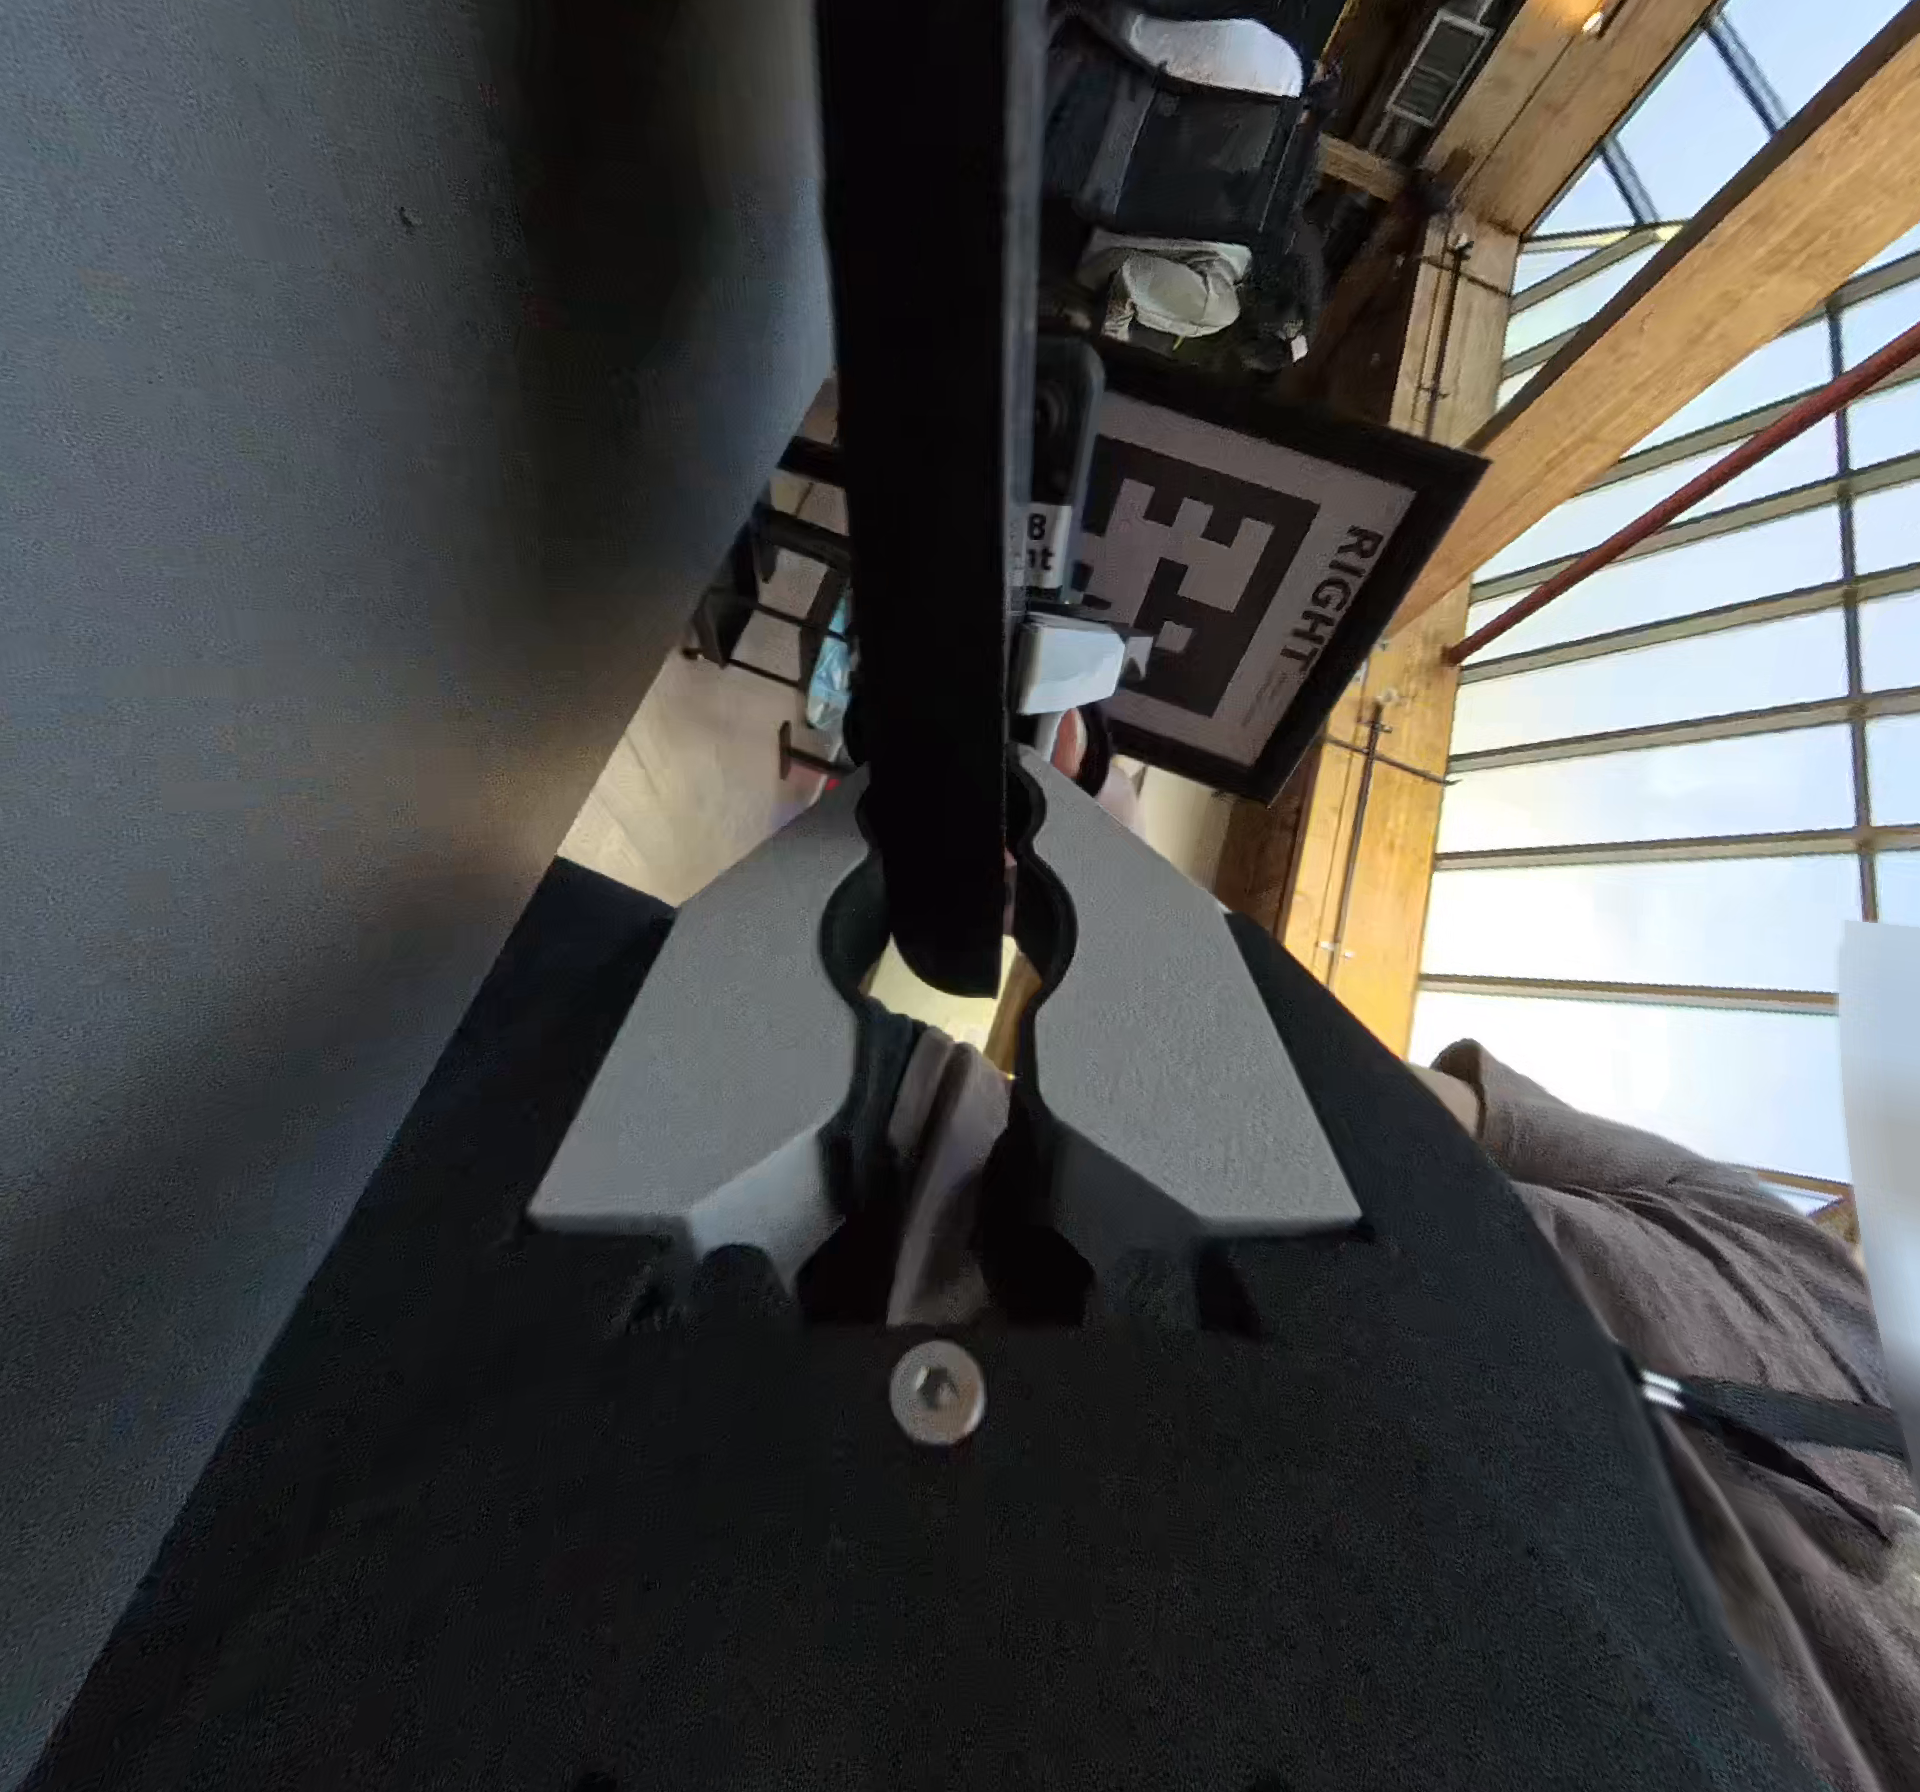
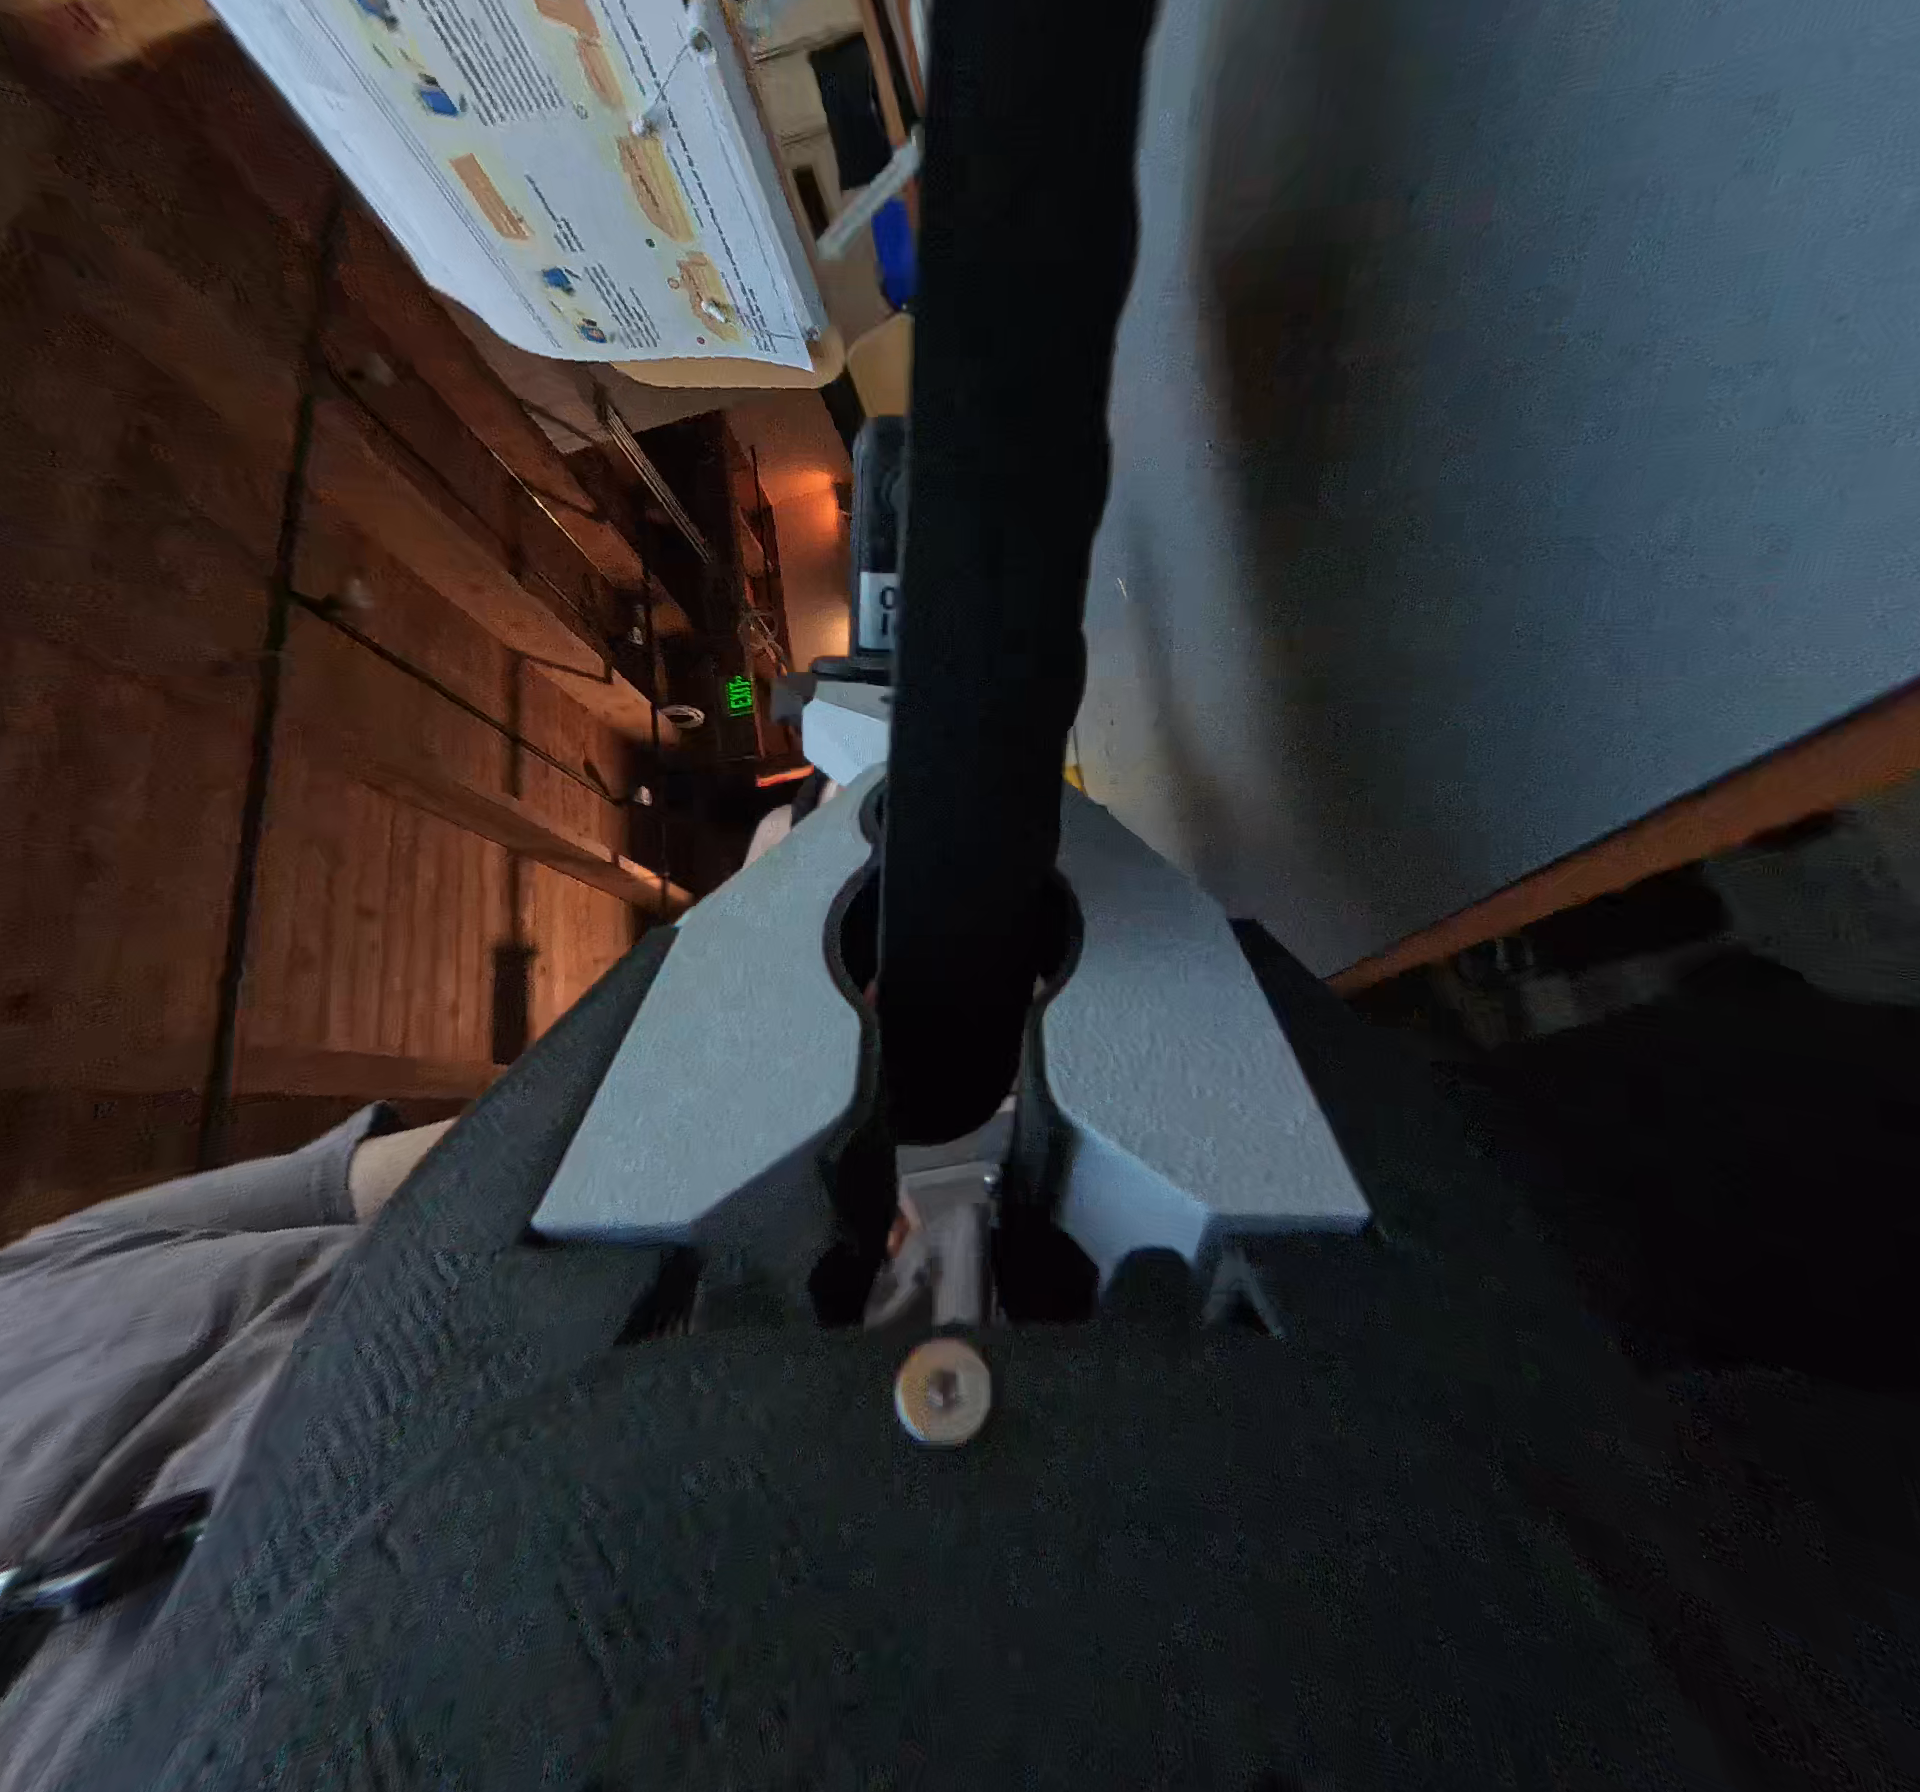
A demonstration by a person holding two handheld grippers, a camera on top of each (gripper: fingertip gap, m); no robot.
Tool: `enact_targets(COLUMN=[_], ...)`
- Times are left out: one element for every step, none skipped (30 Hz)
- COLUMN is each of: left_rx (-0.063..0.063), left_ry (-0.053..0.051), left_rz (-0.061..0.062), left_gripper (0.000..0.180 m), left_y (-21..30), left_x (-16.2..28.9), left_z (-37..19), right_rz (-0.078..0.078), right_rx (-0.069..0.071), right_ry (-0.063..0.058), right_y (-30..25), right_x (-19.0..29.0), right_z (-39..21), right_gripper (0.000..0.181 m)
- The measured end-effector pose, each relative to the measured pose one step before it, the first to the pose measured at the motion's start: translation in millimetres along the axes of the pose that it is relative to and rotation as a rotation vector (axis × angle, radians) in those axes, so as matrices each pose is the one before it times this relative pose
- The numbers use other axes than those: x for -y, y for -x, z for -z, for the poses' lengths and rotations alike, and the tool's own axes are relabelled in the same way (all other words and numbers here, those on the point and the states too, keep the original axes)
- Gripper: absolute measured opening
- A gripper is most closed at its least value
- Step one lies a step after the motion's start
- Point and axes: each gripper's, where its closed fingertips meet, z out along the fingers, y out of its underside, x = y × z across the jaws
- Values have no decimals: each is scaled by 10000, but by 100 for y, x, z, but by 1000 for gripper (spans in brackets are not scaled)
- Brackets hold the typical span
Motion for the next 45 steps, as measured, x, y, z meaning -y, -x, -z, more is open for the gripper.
enact_targets(left_rx=[-216, 11, 114, 116, 158, 32, -166, -245, -51, -70, -74, -31, -17, 8, 127, 336, 374, 438, 469, 431, 297, 89, -101, -216, -250, -205, -150, -103, -60, -30, -23, -71, -164, -192, -154, -154, -212, -215, -200, -196, -240, -256, -243, -139, -101], left_ry=[-180, -120, 52, 111, 122, 78, 32, -112, -120, -95, -52, -70, -119, -113, -102, -116, -126, -109, -107, -89, -98, -119, -129, -119, -107, -71, -36, 16, 77, 101, 117, 94, 6, -51, -109, -71, -28, -11, 28, 82, 81, -5, -90, -25, 44], left_rz=[272, -406, -639, -510, -101, 374, 626, 529, 106, -262, -337, -268, -121, 42, 132, 175, 126, 66, 11, 1, 26, 138, 264, 320, 315, 268, 204, 159, 136, 118, 119, 141, 187, 217, 144, 90, 72, 21, -75, -149, -145, -119, -186, -244, -238], left_gripper=[15, 15, 16, 17, 18, 17, 16, 14, 14, 14, 14, 14, 14, 13, 14, 14, 14, 14, 14, 13, 13, 14, 13, 14, 13, 14, 14, 14, 14, 14, 14, 14, 14, 14, 15, 16, 17, 19, 21, 24, 28, 32, 35, 37, 39], left_y=[-314, -631, -718, -406, 263, 640, 605, 246, -15, -631, -1006, -1047, -917, -683, -352, -35, 84, 207, 289, 311, 221, 107, -29, -135, -179, -140, -91, -31, 48, 112, 144, 93, -60, -135, -135, -226, -394, -445, -458, -502, -555, -576, -618, -420, -296], left_x=[134, -80, -251, -206, -151, -112, 7, 180, 89, -5, -62, -36, 86, 175, 234, 271, 288, 233, 156, 71, 51, 66, 67, 76, 85, 13, -44, -147, -258, -296, -337, -289, -132, 2, 149, 84, 3, -68, -131, -210, -206, -78, -6, -88, -182], left_z=[-1, -9, 17, 25, 0, -47, -62, -20, 31, 45, 66, 74, 142, 223, 348, 494, 521, 520, 488, 453, 409, 335, 232, 159, 84, 41, -13, -23, -43, -79, -107, -125, -64, -40, 1, 15, -5, -4, -30, -49, -6, 60, 125, 186, 220], right_rz=[-384, 570, 775, 613, 47, -545, -1022, -664, 401, 875, 773, 726, 824, 915, 880, 750, 506, 735, 1180, 1391, 1437, 1319, 1153, 1030, 1046, 1122, 1154, 1104, 858, 666, 516, 389, 311, 296, 431, 465, 292, 18, -187, -168, -92, -129, -184, -157, -58], right_rx=[247, 94, -15, -88, -178, -81, 86, 127, -93, 83, -21, -26, -203, -528, -591, -429, -402, -310, -463, -631, -431, -253, -127, -8, -89, -374, -542, -452, -626, -423, -70, -5, 168, 122, -257, -272, -188, 14, 137, 164, 176, 119, 118, 163, 133], right_ry=[-105, -4, 102, 113, 156, 135, 57, -54, 68, -54, 109, 181, 296, 169, 80, 133, 217, -49, -148, 74, 255, 301, 430, 602, 473, 418, 460, 398, 336, 220, 164, 151, 190, 336, 241, 110, 9, -16, 20, -41, -58, -22, 13, 15, 25], right_y=[184, 742, 909, 516, -249, -776, -845, -446, 27, 933, 1000, 1051, 784, 268, -21, -88, -300, 93, 372, 417, 744, 962, 1027, 1069, 925, 405, 37, -11, -486, -374, -8, 15, 255, 253, -356, -438, -454, -367, -318, -355, -289, -366, -365, -307, -292], right_x=[142, -45, -145, -126, -215, -214, -119, 147, -89, 141, 74, 89, -1, 194, 373, 339, 209, 544, 669, 510, 348, 251, -78, -431, -351, -252, -228, -77, 22, 147, 208, 165, 33, -194, -109, -39, 38, 71, -22, 45, -3, 63, 30, 66, 77], right_z=[16, 70, 101, 60, 22, -69, 25, -49, 14, 28, 72, 159, 115, 352, 586, 680, 694, 747, 636, 363, -59, -492, -856, -1062, -1056, -922, -764, -603, -436, -382, -310, -273, -239, -325, -31, 108, 249, 265, 248, 274, 363, 335, 339, 335, 310], right_gripper=[17, 17, 17, 18, 17, 17, 17, 17, 18, 19, 20, 23, 30, 39, 47, 55, 65, 64, 70, 75, 80, 86, 94, 97, 98, 95, 95, 92, 86, 82, 73, 65, 54, 40, 33, 25, 19, 18, 18, 17, 17, 17, 17, 17, 17])
